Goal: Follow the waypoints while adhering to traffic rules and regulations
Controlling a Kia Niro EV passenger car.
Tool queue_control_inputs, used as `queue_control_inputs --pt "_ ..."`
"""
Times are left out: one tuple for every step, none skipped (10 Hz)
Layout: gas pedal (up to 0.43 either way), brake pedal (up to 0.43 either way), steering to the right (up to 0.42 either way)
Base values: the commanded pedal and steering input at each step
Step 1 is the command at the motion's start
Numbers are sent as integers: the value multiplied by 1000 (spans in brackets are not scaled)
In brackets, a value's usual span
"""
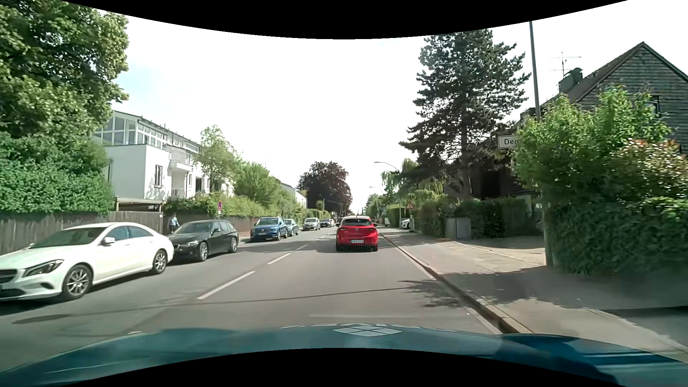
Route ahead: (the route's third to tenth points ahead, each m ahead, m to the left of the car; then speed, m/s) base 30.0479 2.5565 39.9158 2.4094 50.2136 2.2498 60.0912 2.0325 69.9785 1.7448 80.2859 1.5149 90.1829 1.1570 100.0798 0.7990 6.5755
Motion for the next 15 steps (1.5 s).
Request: queue_control_inputs --pt "189 0 4" --pt "169 0 4" --pt "169 0 4" --pt "169 0 4" --pt "157 0 4" --pt "157 0 4" --pt "130 0 3" --pt "130 0 3" --pt "130 0 3" --pt "130 0 2" --pt "130 0 2" --pt "130 0 1" --pt "130 0 0" --pt "130 0 -2" --pt "130 0 -2"
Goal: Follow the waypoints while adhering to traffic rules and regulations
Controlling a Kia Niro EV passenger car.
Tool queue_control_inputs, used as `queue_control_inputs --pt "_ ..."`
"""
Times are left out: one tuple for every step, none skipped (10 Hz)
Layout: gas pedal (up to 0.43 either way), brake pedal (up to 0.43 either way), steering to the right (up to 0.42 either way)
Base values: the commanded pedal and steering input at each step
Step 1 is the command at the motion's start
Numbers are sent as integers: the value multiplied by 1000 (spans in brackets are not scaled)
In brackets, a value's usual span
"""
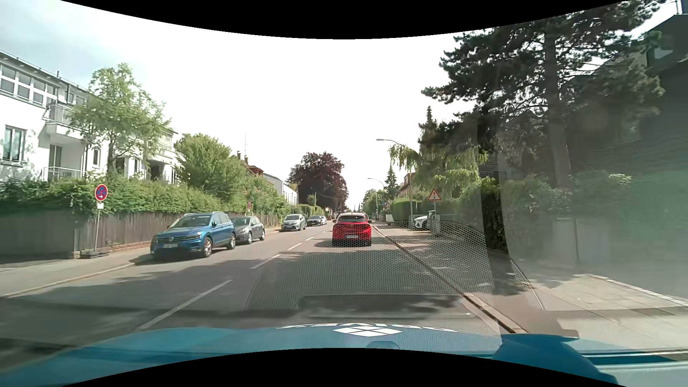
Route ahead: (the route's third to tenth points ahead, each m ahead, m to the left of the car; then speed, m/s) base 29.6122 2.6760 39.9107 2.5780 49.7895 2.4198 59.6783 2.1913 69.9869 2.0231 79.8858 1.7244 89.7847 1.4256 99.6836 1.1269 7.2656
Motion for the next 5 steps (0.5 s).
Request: queue_control_inputs --pt "130 0 -2" --pt "130 0 -2" --pt "118 0 -2" --pt "98 0 -2" --pt "98 0 -2"
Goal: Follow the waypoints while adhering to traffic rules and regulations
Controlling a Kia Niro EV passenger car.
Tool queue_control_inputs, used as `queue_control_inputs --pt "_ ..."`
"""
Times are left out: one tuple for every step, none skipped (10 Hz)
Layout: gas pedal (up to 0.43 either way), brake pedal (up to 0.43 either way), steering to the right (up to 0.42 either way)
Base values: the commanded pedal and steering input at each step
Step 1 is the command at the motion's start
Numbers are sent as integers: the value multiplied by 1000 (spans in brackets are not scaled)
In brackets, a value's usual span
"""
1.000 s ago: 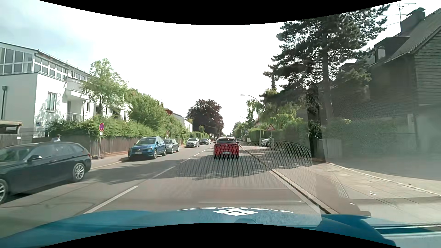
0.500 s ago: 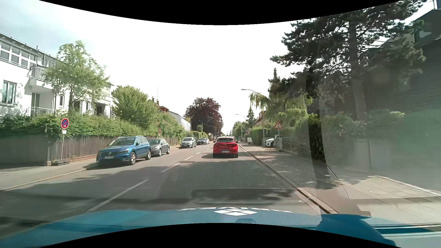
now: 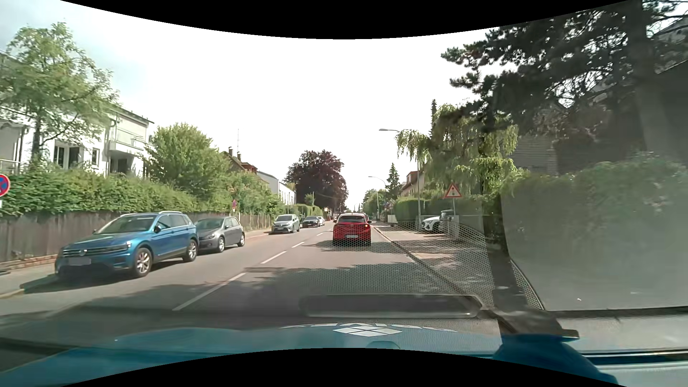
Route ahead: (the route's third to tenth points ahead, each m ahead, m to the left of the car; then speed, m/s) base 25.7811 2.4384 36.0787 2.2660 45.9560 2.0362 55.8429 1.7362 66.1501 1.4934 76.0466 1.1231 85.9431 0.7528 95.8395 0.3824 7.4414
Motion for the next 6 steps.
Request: queue_control_inputs --pt "98 0 -2" --pt "98 0 -2" --pt "98 0 -2" --pt "98 0 -2" --pt "98 0 -2" --pt "87 0 -2"
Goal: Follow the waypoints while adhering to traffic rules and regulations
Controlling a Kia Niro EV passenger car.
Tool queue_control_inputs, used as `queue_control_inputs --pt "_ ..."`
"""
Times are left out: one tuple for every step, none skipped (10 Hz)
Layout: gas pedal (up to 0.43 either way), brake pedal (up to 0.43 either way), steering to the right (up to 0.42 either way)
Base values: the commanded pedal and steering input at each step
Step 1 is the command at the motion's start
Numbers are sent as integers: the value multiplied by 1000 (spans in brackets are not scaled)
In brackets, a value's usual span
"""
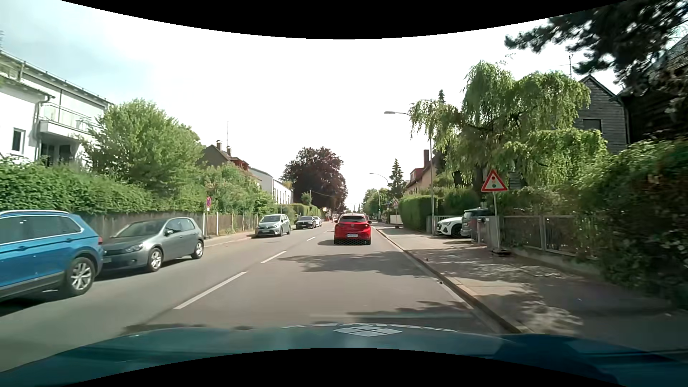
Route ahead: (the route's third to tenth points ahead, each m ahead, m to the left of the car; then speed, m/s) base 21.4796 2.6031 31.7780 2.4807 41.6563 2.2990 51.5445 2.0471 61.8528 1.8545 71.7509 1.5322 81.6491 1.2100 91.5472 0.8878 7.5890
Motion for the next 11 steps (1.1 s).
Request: queue_control_inputs --pt "87 0 -2" --pt "79 0 -2" --pt "79 0 -2" --pt "67 0 -2" --pt "67 0 -2" --pt "67 0 -2" --pt "67 0 -2" --pt "59 0 -2" --pt "8 0 -1" --pt "0 0 -1" --pt "0 0 -1"
